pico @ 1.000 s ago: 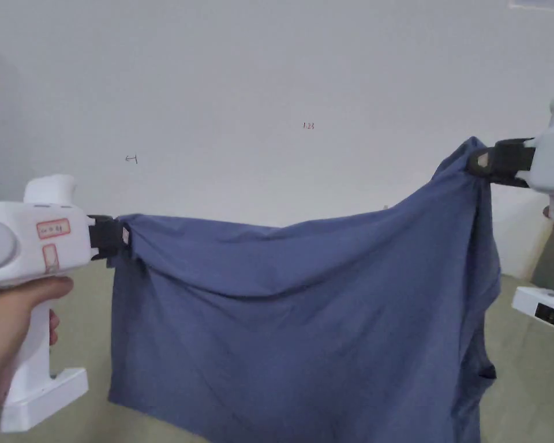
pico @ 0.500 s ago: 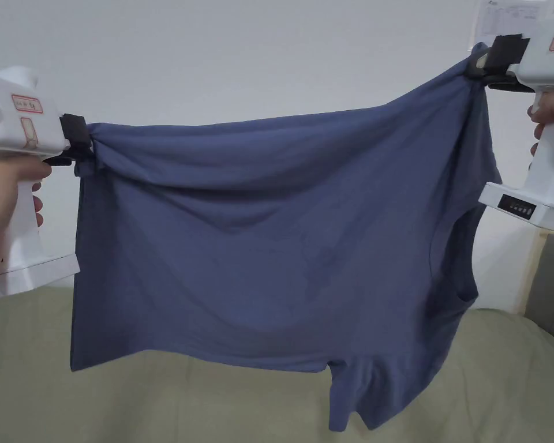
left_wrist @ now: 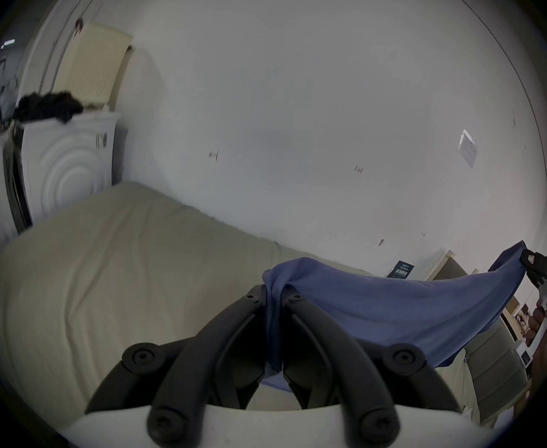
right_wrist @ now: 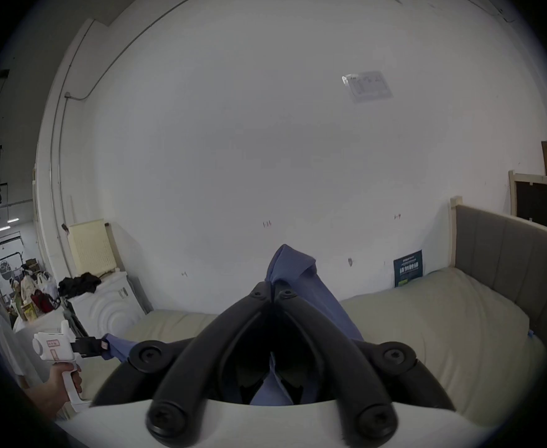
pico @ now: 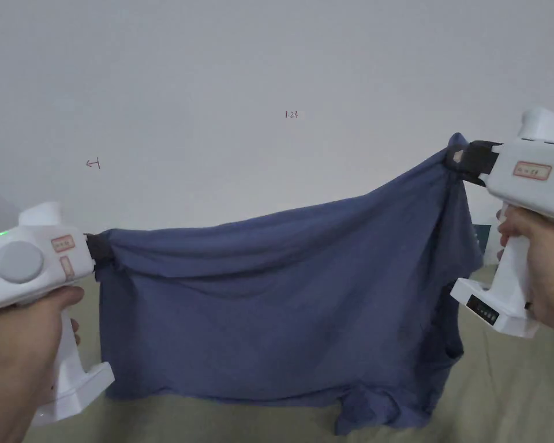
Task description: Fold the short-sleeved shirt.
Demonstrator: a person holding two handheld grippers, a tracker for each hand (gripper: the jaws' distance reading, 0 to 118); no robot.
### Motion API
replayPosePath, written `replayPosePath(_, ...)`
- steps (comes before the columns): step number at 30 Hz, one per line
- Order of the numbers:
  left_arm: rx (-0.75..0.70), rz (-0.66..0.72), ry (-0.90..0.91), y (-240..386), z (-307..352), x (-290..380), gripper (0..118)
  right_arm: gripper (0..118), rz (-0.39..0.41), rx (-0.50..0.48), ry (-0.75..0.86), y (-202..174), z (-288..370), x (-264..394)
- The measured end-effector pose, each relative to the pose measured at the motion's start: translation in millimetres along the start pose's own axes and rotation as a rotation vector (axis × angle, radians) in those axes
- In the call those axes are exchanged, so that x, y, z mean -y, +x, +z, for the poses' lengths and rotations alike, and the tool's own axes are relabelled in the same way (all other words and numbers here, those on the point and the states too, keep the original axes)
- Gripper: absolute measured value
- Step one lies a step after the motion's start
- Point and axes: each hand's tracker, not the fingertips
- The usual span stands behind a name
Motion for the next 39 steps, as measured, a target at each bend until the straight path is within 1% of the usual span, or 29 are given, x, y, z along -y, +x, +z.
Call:
replayPosePath(3, 0.014, 0.047, -0.042, -13.2, -4.7, 22.8, 6, 0, 0.016, -0.018, -0.033, 4.9, 1.3, 13.8)
replayPosePath(6, 0.017, 0.029, -0.053, -16.8, 14.4, 35.8, 6, 0, -0.014, -0.031, -0.024, 7.2, 24.5, 17.2)
replayPosePath(9, 0.028, 0.002, -0.038, -15.9, 53.1, 46.2, 6, 0, -0.044, -0.054, -0.017, -0.4, 61.4, 21.8)
replayPosePath(12, 0.070, 0.000, -0.080, -24.5, 105.3, 70.8, 6, 0, -0.059, -0.069, -0.040, -3.4, 117.0, 40.2)
replayPosePath(13, 0.066, -0.019, -0.103, -27.6, 122.9, 83.1, 6, 0, -0.066, -0.070, -0.059, -4.5, 138.6, 49.8)
replayPosePath(14, 0.052, -0.028, -0.118, -33.7, 140.3, 97.4, 6, 0, -0.066, -0.063, -0.081, -5.6, 161.8, 62.7)
replayPosePath(16, 0.045, -0.051, -0.198, -49.0, 169.7, 130.2, 6, 0, -0.038, -0.055, -0.157, -4.0, 209.6, 90.7)
replayPosePath(18, 0.024, -0.046, -0.250, -66.4, 194.8, 170.9, 6, 0, -0.004, -0.034, -0.239, -1.3, 254.2, 130.0)
replayPosePath(19, 0.020, -0.065, -0.294, -75.4, 204.7, 195.2, 6, 0, 0.000, -0.017, -0.272, 1.3, 276.1, 153.3)
replayPosePath(21, -0.010, -0.088, -0.366, -89.0, 220.0, 240.8, 6, 0, -0.015, -0.002, -0.356, 7.1, 317.5, 204.5)
replayPosePath(23, -0.034, -0.117, -0.406, -97.6, 234.0, 284.2, 6, 0, -0.020, 0.041, -0.436, 14.8, 350.6, 255.3)
replayPosePath(24, -0.039, -0.122, -0.412, -100.1, 240.8, 300.1, 6, 0, -0.028, 0.047, -0.481, 11.8, 368.5, 274.3)
replayPosePath(26, -0.035, -0.093, -0.449, -107.8, 255.2, 324.8, 6, 0, -0.055, 0.088, -0.555, 16.8, 394.8, 310.3)
replayPosePath(27, -0.030, -0.091, -0.447, -108.9, 262.4, 328.3, 6, 0, -0.062, 0.095, -0.586, 19.0, 404.7, 322.6)
replayPosePath(30, -0.009, -0.063, -0.461, -119.9, 275.3, 332.3, 6, 0, -0.075, 0.117, -0.611, 26.4, 422.6, 348.5)
replayPosePath(33, -0.005, -0.104, -0.465, -122.3, 277.7, 326.5, 6, 1, -0.076, 0.119, -0.643, 30.2, 422.1, 358.0)
replayPosePath(35, 0.010, -0.137, -0.461, -112.3, 286.7, 323.4, 6, 2, -0.040, 0.123, -0.636, 26.3, 420.0, 357.5)
replayPosePath(36, 0.015, -0.152, -0.463, -110.8, 289.3, 319.7, 12, 13, 0.006, 0.130, -0.613, 21.7, 419.2, 352.3)
replayPosePath(37, -0.002, -0.187, -0.452, -108.4, 296.1, 314.4, 35, 42, 0.049, 0.163, -0.602, 17.5, 419.2, 346.1)
replayPosePath(38, 0.002, -0.226, -0.441, -104.0, 307.3, 310.2, 77, 83, 0.061, 0.162, -0.610, 14.7, 420.6, 339.1)
replayPosePath(39, 0.015, -0.253, -0.430, -101.7, 320.9, 306.8, 118, 118, 0.044, 0.142, -0.597, 11.1, 428.1, 331.3)
